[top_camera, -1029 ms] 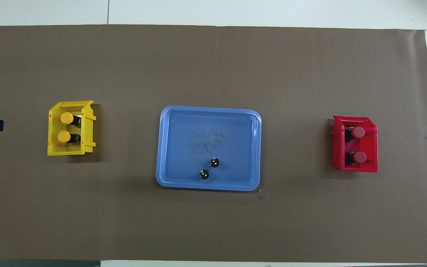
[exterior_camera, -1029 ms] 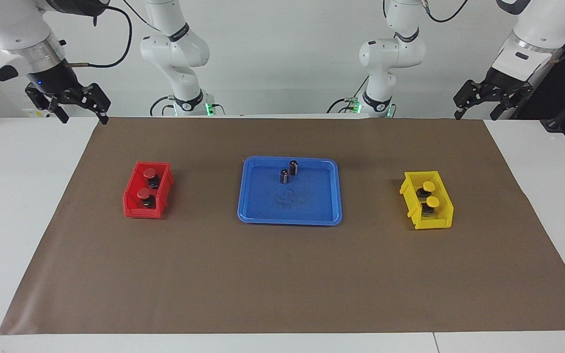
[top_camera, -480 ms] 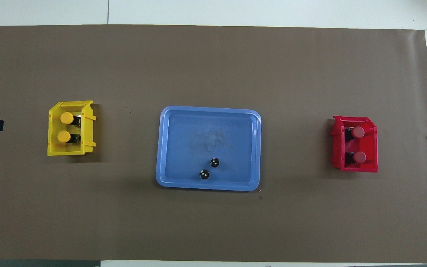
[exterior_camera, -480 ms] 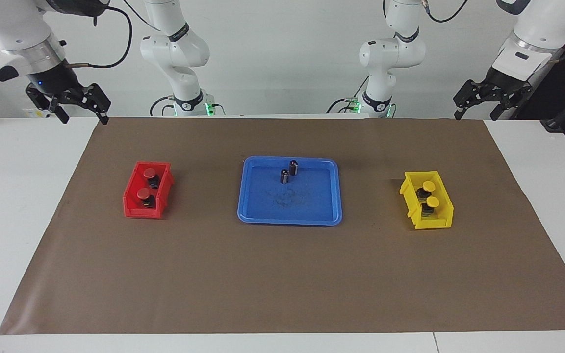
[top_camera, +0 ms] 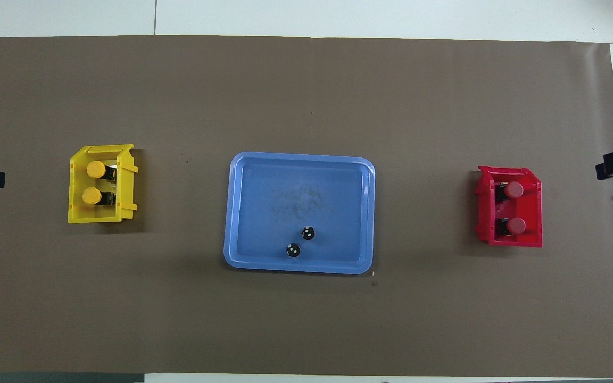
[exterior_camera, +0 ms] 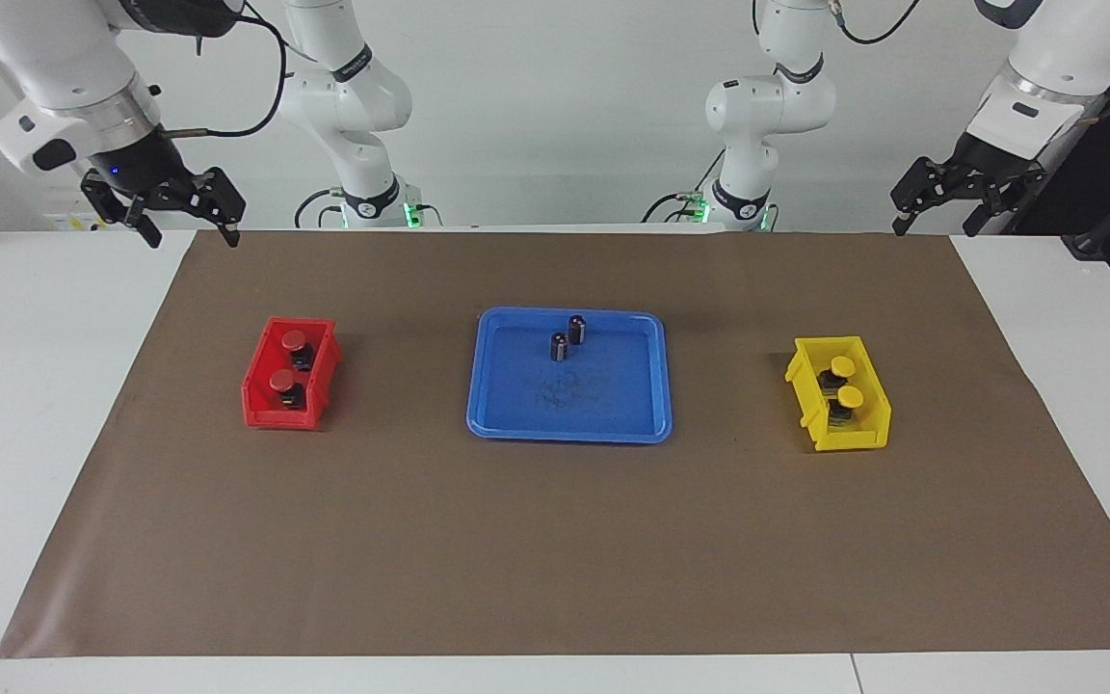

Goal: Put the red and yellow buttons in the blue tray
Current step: 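Reach the right gripper down into the red bin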

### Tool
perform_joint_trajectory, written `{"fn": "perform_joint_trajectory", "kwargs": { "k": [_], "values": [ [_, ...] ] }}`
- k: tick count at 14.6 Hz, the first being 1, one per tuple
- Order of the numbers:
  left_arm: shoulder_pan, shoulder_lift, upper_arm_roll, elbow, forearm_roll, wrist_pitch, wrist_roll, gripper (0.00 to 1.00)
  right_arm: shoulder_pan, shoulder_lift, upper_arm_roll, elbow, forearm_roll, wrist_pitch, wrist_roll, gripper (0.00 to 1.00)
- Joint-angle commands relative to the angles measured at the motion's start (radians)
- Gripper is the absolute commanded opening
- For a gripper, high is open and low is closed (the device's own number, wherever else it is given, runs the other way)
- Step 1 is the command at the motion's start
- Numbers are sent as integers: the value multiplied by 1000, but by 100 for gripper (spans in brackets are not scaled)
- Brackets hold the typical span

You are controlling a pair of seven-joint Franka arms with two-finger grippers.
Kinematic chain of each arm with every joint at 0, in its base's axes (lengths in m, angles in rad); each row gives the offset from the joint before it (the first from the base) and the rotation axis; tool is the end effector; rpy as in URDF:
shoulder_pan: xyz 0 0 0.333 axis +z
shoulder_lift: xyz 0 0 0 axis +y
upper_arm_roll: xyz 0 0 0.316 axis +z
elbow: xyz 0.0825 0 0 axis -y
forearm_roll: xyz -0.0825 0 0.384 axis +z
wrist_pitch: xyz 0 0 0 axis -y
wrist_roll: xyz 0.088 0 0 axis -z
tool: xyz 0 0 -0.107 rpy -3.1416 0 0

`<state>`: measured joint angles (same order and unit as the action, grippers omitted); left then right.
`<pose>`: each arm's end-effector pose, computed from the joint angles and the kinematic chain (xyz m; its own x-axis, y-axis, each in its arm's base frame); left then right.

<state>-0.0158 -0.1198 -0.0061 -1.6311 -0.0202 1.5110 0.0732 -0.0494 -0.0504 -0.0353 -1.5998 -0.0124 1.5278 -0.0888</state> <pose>0.5103 -0.0137 0.6548 0.9954 -0.0961 0.0011 -0.0961 -0.9952 0.0194 0.5322 -0.0471 0.6346 0.9997 0.0037 -0.0225 0.0039 -1.0000 0.0087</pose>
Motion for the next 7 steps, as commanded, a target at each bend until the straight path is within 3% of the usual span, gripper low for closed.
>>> {"fn": "perform_joint_trajectory", "kwargs": {
  "k": [1, 4, 7],
  "values": [
    [4, -18, -2, -12, 17, -20, 7, 100, 8, -31, 2, -109, 3, 115, 12, 92],
    [4, -18, -2, -12, 17, -18, 7, 100, 26, 0, 2, -196, 3, 274, 14, 87],
    [4, -18, -2, -12, 17, -29, 4, 100, 16, 113, 2, -209, 6, 383, 11, 87]
  ]
}}
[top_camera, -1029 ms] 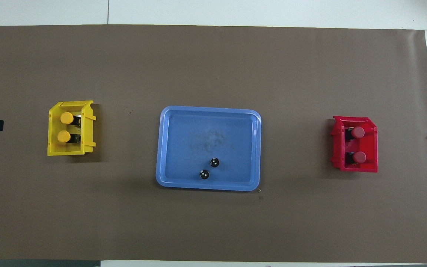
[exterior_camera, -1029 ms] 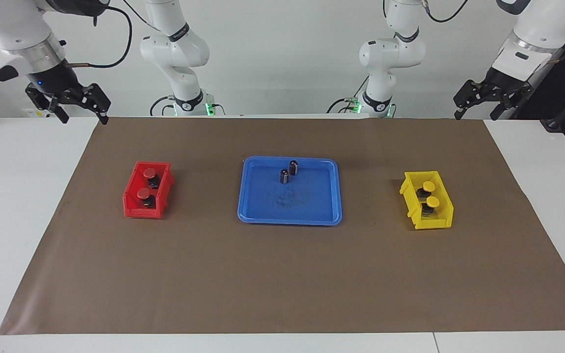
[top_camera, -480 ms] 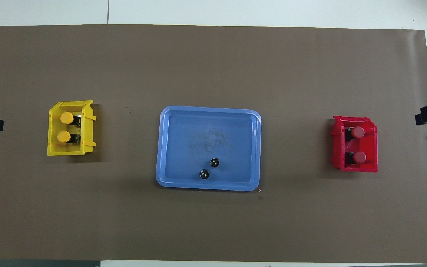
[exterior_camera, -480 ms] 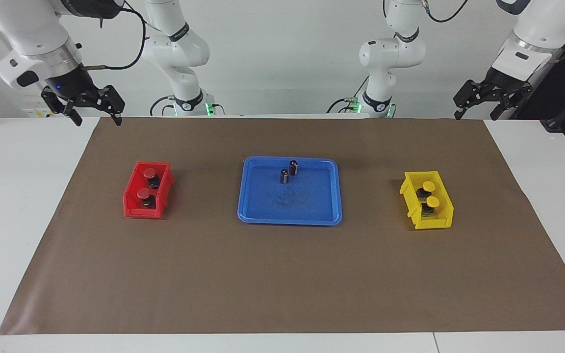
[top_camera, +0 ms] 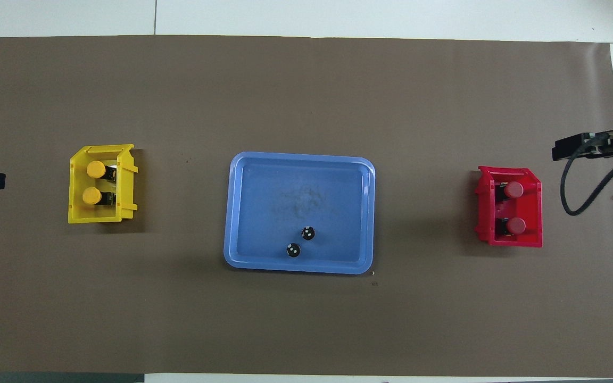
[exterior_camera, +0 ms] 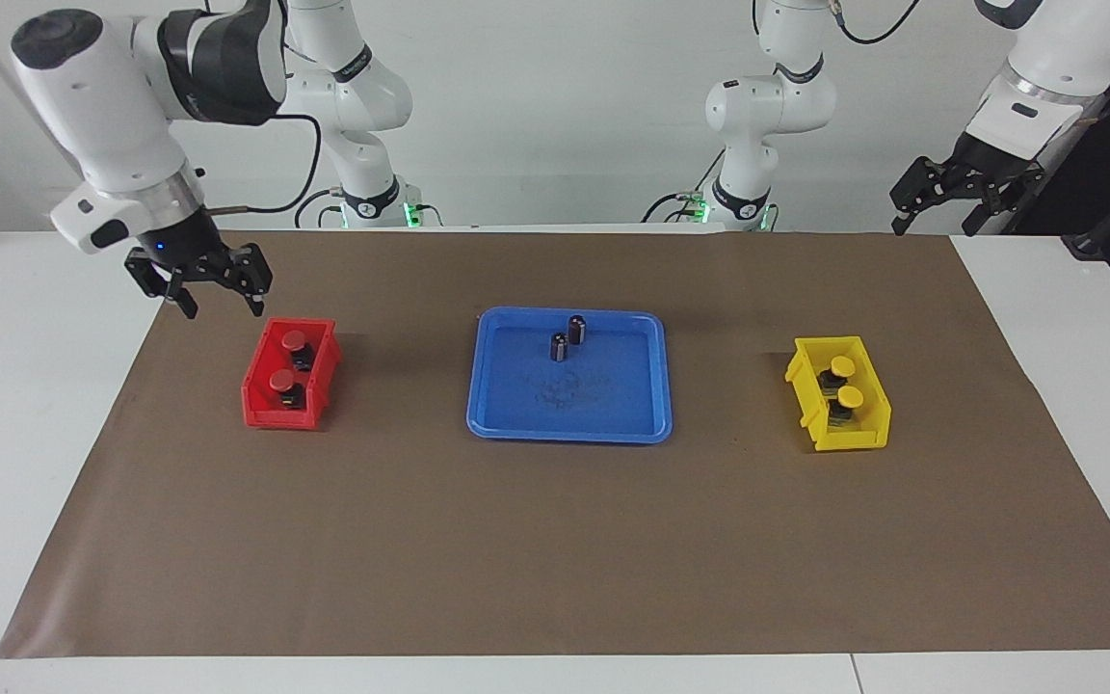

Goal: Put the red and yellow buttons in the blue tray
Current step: 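Reach the right gripper down into the red bin, then grasp a red button inside the red bin with the right gripper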

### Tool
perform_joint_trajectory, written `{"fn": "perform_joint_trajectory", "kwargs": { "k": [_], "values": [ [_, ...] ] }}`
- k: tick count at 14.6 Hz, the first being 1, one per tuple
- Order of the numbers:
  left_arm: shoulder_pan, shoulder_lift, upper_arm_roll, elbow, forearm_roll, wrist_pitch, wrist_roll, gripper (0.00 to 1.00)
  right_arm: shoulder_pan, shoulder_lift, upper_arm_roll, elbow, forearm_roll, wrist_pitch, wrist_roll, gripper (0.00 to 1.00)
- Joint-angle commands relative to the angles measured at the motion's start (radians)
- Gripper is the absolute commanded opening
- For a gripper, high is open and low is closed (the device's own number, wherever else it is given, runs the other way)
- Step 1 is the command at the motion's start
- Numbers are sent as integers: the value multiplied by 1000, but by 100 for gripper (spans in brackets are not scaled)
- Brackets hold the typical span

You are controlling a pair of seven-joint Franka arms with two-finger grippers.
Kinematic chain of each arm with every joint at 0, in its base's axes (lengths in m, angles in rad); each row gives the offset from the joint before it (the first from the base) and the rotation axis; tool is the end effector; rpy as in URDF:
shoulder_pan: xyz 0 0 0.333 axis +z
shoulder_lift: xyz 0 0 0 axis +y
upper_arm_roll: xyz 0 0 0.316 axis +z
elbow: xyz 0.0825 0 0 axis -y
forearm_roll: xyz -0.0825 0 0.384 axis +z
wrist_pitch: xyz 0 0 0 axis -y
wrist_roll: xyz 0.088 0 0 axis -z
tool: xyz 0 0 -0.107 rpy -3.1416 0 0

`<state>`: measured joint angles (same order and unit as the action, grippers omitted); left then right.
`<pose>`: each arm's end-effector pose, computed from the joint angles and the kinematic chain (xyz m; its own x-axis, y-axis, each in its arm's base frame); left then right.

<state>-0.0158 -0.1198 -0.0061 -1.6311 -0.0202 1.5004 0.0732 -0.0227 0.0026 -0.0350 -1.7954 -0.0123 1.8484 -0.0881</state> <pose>0.5092 -0.0136 0.6538 0.9953 -0.0963 -0.0094 -0.0961 -0.9952 0.0202 0.5683 -0.0338 0.5402 0.9982 0.0338 0.0491 0.0331 -0.9993 0.0165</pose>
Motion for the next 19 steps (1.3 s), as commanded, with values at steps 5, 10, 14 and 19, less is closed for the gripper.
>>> {"fn": "perform_joint_trajectory", "kwargs": {
  "k": [5, 10, 14, 19],
  "values": [
    [27, -30, 2, -30, 19, -20, -1, 100, -29, 82, 1, -186, 54, 247, 13, 86],
    [27, -32, 0, -38, 19, -6, -1, 100, -31, 56, 1, -321, 54, 344, -5, 86],
    [14, -31, -3, -35, 19, -3, -6, 100, -29, 36, 1, -390, 54, 422, -9, 80],
    [11, -35, -9, -38, 19, -19, -6, 100, -32, 34, 0, -397, 54, 430, -12, 71]
  ]
}}
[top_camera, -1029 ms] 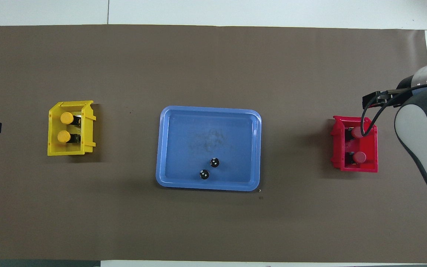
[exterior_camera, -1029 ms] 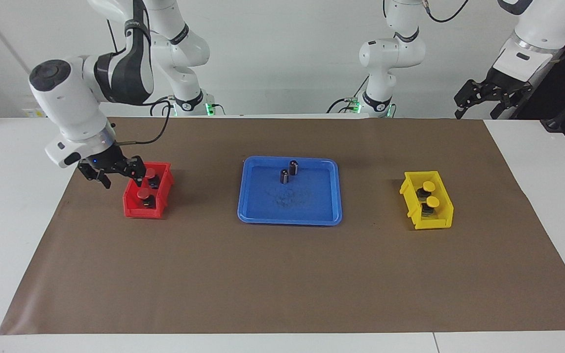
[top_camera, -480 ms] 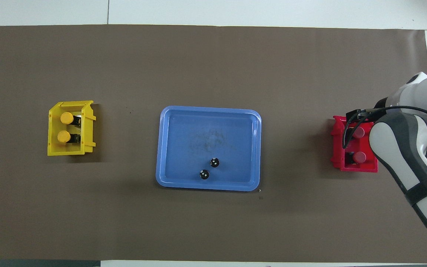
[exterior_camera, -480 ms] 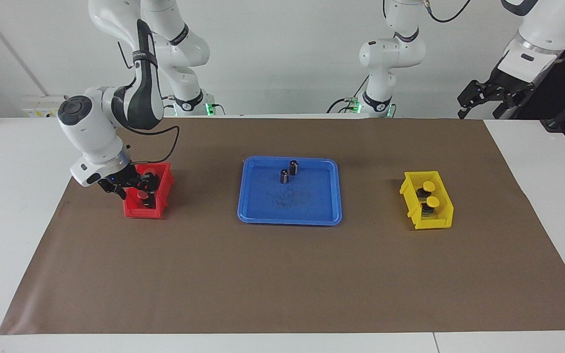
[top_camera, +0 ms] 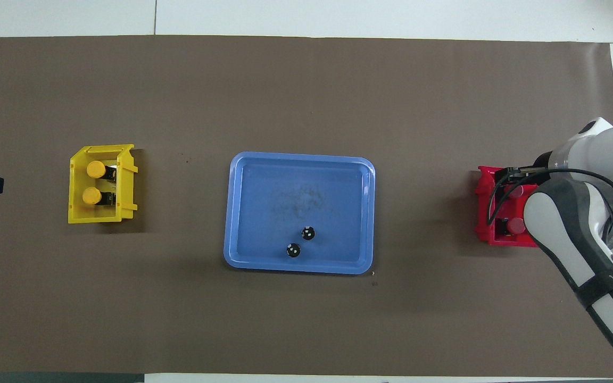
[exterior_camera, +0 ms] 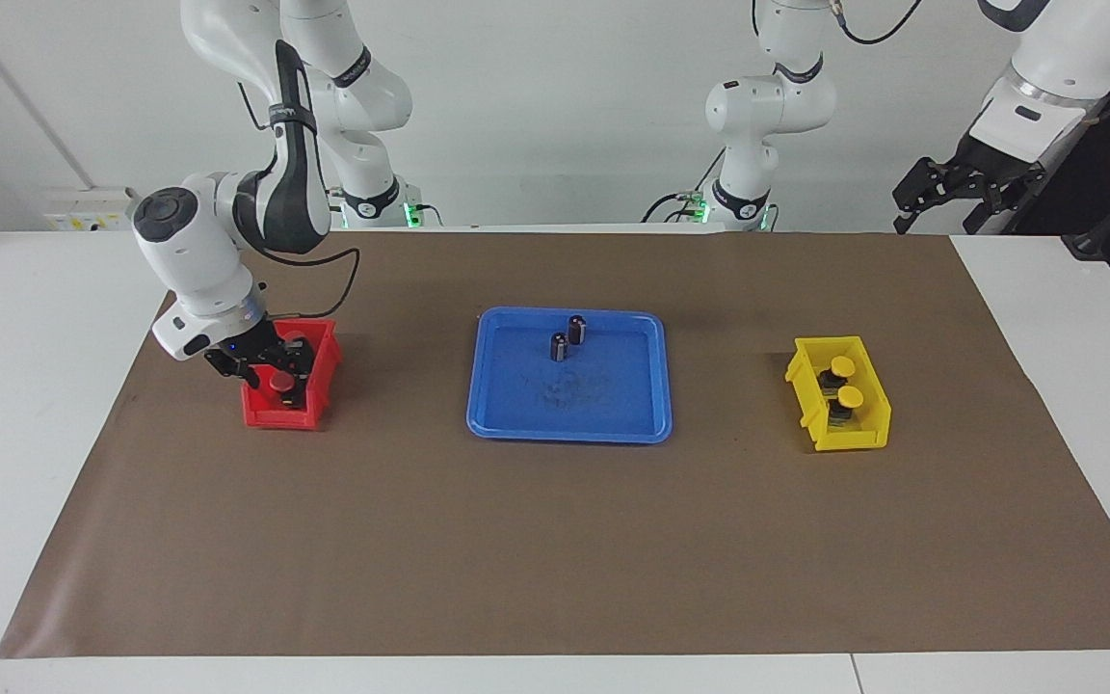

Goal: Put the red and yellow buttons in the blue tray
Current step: 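Grasp a red button inside the red bin with the right gripper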

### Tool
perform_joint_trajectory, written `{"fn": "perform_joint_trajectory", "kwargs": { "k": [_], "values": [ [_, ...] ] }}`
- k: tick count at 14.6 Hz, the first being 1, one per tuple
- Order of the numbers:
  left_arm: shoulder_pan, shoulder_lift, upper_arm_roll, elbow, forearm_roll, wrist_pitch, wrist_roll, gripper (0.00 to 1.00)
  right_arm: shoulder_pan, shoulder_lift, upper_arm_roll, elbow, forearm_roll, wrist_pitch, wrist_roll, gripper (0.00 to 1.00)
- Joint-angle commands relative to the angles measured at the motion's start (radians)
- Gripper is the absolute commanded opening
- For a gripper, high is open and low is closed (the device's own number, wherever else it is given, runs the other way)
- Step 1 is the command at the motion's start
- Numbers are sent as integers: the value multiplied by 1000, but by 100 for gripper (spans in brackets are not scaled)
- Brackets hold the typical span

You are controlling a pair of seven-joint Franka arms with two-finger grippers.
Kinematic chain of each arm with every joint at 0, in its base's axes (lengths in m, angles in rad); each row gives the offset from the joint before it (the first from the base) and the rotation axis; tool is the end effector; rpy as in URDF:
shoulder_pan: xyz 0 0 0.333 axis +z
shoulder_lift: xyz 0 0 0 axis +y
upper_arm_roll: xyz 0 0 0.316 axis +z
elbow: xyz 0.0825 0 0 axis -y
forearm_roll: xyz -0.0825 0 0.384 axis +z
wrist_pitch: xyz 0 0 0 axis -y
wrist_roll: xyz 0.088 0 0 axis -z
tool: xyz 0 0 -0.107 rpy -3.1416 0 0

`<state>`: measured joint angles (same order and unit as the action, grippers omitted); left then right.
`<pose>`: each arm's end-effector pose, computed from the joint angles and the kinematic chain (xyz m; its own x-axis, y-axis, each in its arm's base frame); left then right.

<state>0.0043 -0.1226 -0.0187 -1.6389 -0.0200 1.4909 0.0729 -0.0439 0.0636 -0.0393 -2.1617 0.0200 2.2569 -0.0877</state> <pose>0.5073 -0.0102 0.6508 0.9958 -0.0886 -0.0241 -0.0881 -0.9959 0.0195 0.5468 -0.0449 0.3707 0.9994 -0.0080 0.0326 -0.0076 -0.9999 -0.0105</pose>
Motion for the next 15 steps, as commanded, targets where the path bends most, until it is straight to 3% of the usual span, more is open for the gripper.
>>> {"fn": "perform_joint_trajectory", "kwargs": {
  "k": [1, 4, 15],
  "values": [
    [-6, -34, 3, -33, 18, -11, -5, 100, -13, -28, 4, -33, 21, 21, -12, 71],
    [3, -37, 5, -41, 17, -9, -5, 100, -24, -41, 4, -79, 21, 70, -12, 71],
    [6, -48, 13, -62, 17, 35, -4, 100, -24, -25, 4, -95, 21, 81, -24, 67]
  ]
}}
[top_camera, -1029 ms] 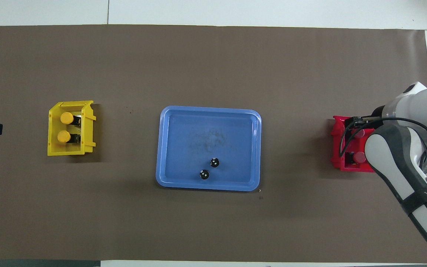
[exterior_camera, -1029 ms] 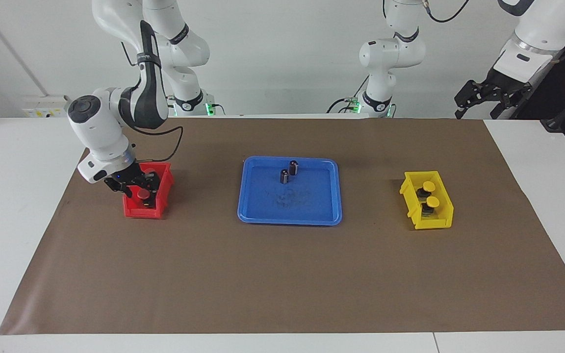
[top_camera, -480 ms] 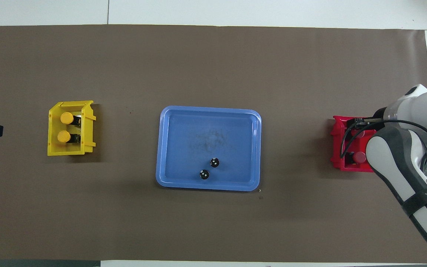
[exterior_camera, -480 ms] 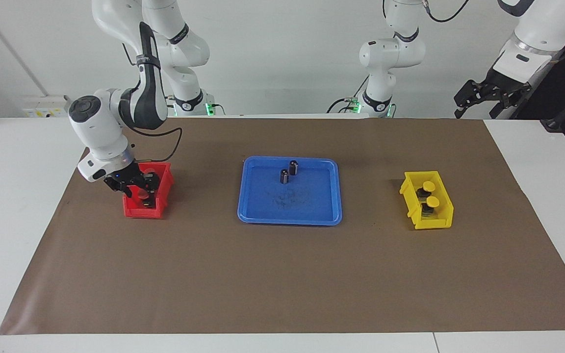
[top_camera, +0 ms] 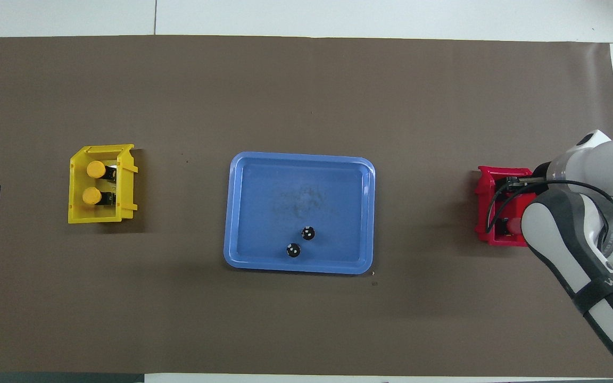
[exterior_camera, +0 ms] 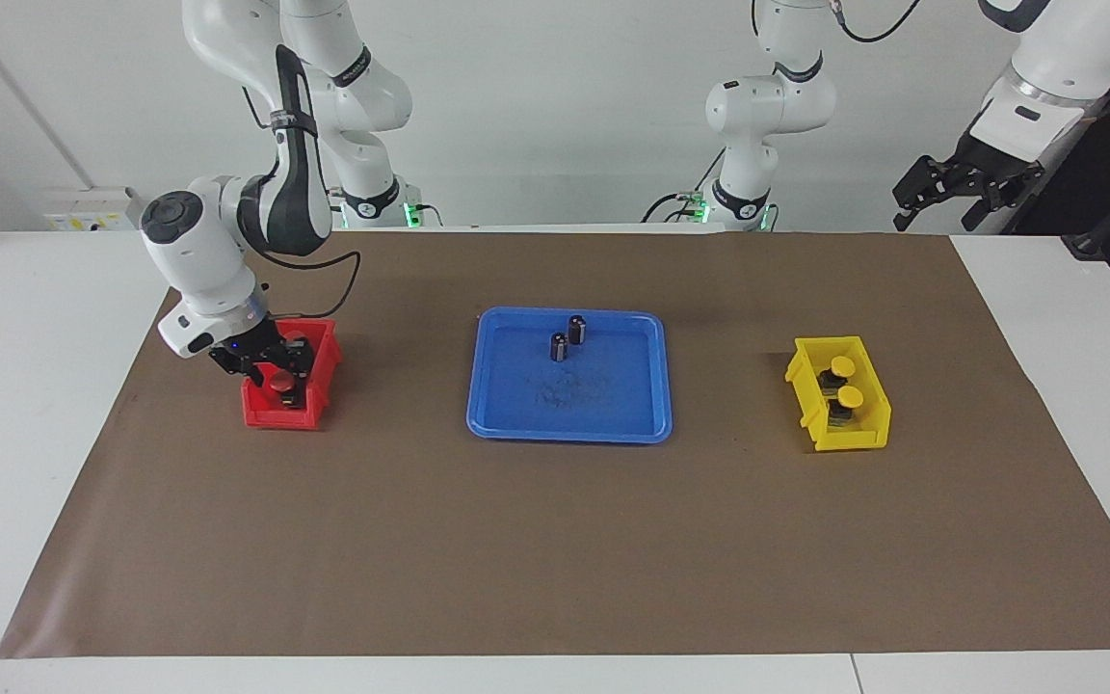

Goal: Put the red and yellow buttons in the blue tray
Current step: 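Grasp a red button inside the red bin with the right gripper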

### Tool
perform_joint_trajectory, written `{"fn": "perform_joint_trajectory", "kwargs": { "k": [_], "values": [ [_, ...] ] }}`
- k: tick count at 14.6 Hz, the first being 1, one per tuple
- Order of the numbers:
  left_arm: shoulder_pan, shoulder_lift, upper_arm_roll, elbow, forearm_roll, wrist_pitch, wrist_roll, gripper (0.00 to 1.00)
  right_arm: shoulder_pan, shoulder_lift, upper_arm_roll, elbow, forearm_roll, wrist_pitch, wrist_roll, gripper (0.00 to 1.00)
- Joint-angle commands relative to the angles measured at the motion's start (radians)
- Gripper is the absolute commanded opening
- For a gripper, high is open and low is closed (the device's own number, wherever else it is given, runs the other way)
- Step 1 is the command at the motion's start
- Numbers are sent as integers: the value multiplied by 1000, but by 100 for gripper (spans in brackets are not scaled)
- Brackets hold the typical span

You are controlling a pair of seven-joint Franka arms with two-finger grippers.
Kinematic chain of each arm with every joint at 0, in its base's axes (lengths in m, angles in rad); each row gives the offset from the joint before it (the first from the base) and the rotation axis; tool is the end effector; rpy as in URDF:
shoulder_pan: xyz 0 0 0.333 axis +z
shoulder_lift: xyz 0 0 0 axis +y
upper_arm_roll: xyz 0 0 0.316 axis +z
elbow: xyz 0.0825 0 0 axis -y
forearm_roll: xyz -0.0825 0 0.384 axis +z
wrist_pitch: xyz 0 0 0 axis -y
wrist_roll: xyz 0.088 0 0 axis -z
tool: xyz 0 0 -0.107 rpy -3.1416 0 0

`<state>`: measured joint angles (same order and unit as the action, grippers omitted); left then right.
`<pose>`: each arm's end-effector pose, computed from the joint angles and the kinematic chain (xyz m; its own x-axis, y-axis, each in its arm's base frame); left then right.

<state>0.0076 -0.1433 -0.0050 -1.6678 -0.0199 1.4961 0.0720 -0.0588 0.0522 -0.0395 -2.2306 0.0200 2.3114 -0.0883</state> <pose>0.5012 -0.0012 0.6483 0.9971 -0.0707 -0.0269 -0.0702 -0.9973 0.0212 0.5320 -0.0520 0.3514 0.9993 -0.0233 0.0296 -0.0230 -0.9997 -0.0105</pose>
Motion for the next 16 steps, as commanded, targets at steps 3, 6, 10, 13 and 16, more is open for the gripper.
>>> {"fn": "perform_joint_trajectory", "kwargs": {
  "k": [3, 6, 10, 13, 16],
  "values": [
    [5, -27, -1, -33, 17, 32, -1, 100, -9, -14, 4, -32, 21, 36, -24, 58],
    [5, -27, -1, -33, 18, 42, -1, 100, -7, -14, 4, -32, 21, 36, -24, 42],
    [3, -28, -1, -41, 18, 52, -3, 100, 13, -3, 4, 11, 21, 11, -19, 18],
    [5, -28, 0, -94, 8, 119, -1, 100, 14, 40, 4, 185, 9, -174, -19, 18],
    [-6, 5, 0, -225, 0, 307, -17, 97, 78, 52, 6, 368, -3, -370, -4, 18]
  ]
}}
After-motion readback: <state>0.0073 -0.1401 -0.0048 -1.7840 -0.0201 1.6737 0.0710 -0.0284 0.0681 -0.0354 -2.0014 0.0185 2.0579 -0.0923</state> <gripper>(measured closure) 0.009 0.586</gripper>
